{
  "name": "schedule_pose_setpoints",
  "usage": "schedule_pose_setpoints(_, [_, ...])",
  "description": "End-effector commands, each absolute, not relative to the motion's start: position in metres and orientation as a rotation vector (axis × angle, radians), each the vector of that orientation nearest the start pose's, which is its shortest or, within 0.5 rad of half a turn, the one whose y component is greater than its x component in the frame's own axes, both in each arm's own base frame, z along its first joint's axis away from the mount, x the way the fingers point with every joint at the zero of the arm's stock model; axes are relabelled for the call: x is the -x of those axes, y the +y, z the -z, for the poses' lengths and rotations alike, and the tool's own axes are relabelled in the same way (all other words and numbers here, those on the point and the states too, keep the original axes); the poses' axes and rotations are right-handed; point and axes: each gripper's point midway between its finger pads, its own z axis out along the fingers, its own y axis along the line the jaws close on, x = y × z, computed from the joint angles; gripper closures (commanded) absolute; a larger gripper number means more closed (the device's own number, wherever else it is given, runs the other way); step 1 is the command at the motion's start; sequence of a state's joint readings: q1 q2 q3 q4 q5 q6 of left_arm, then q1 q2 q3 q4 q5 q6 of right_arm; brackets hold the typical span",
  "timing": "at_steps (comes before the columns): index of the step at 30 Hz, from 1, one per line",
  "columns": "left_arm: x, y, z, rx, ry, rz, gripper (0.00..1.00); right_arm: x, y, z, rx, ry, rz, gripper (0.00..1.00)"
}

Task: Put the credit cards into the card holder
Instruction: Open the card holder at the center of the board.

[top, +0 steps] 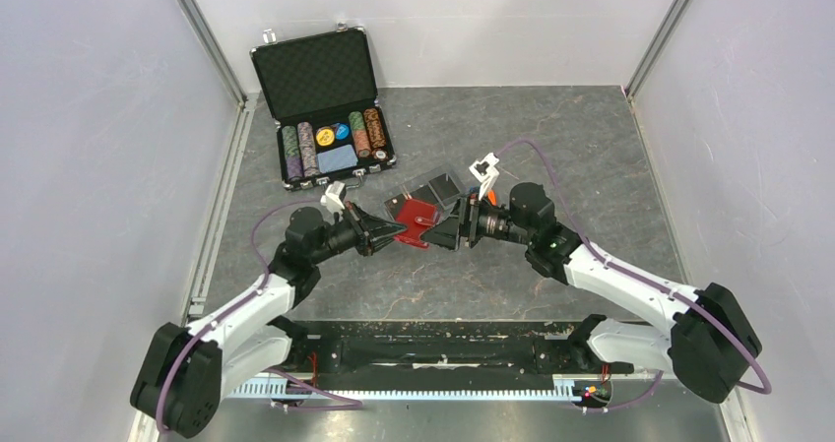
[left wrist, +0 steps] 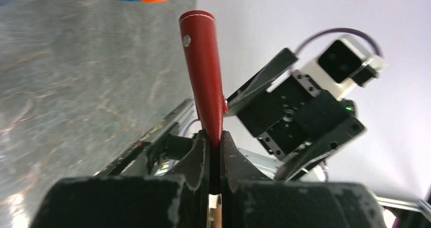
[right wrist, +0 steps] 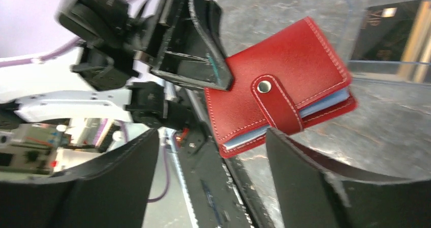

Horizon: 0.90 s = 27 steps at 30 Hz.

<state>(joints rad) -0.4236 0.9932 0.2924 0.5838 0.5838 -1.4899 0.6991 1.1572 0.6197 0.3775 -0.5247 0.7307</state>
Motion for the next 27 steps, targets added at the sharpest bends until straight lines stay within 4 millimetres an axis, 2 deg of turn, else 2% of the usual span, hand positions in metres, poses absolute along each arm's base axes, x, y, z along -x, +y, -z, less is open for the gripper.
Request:
schedule_pose_setpoints(1, [-0.21,-0.233,-0.187,0.357,2.151,1.53,0.98,-0.228,0.297,-0.215,0.41,1.958,-1.167,0.11])
schedule_pose_setpoints(3, [-0.208,-0.223,-0.184,0.291,2.224,1.364,0.98,-0.235,0.288,-0.209,0.404,2.0,-1.066,0.02])
schedule_pose_setpoints(6, [-0.202,-0.212,-0.178,0.199,2.304,1.183,0.98,-0.238,0.282,-0.197,0.418,2.061,-0.996,0.02])
schedule_pose_setpoints(15, [-0.185,-0.215,-0.158,-0.01,2.455,0.86,0.98,-0.227,0.316,-0.184,0.48,2.132,-1.018,0.02])
schedule_pose_setpoints(21, [-0.183,-0.228,-0.162,-0.084,2.457,0.779,0.98,-0.22,0.333,-0.16,0.492,2.209,-1.007,0.03])
schedule_pose_setpoints(27, [-0.182,-0.238,-0.162,-0.113,2.462,0.758,0.98,-0.212,0.343,-0.136,0.521,2.283,-0.994,0.19])
